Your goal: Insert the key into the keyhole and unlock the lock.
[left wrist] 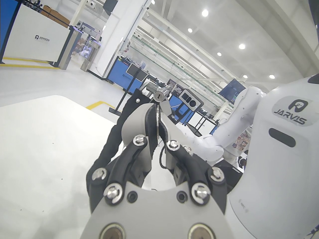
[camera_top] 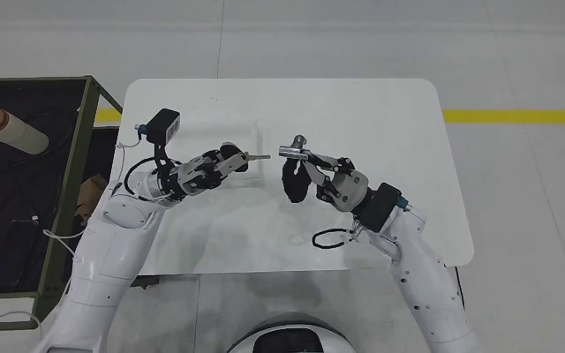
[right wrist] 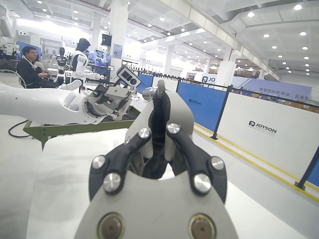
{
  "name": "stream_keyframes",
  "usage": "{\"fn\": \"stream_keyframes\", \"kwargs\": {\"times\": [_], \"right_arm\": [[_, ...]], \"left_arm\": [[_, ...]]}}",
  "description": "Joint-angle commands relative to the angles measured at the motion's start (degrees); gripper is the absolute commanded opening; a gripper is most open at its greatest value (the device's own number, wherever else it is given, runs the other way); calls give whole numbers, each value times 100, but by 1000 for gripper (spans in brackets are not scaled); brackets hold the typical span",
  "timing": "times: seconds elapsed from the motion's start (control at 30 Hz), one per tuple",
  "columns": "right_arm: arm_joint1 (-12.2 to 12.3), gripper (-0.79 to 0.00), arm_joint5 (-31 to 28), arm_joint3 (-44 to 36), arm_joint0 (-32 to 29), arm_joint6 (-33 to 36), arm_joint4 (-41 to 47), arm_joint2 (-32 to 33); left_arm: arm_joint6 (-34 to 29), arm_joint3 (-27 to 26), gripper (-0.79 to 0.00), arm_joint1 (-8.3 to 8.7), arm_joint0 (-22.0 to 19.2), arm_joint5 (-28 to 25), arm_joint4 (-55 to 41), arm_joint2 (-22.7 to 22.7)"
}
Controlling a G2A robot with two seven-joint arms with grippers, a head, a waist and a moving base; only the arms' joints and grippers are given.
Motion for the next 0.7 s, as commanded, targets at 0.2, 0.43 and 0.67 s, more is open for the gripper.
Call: {"fn": "stream_keyframes", "kwargs": {"times": [0.2, 0.43, 0.67], "right_arm": [[10, -785, -431, -20, 6, 219, 609, -109], [13, -785, -403, -9, 61, 326, 615, -201], [10, -785, -515, 58, 105, 590, 856, -301]], "left_arm": [[184, -219, -785, 2, 174, -41, -160, -23], [-89, -158, -785, 34, 119, -41, -312, -23], [-119, -220, -785, 35, 128, -41, -16, -176]]}}
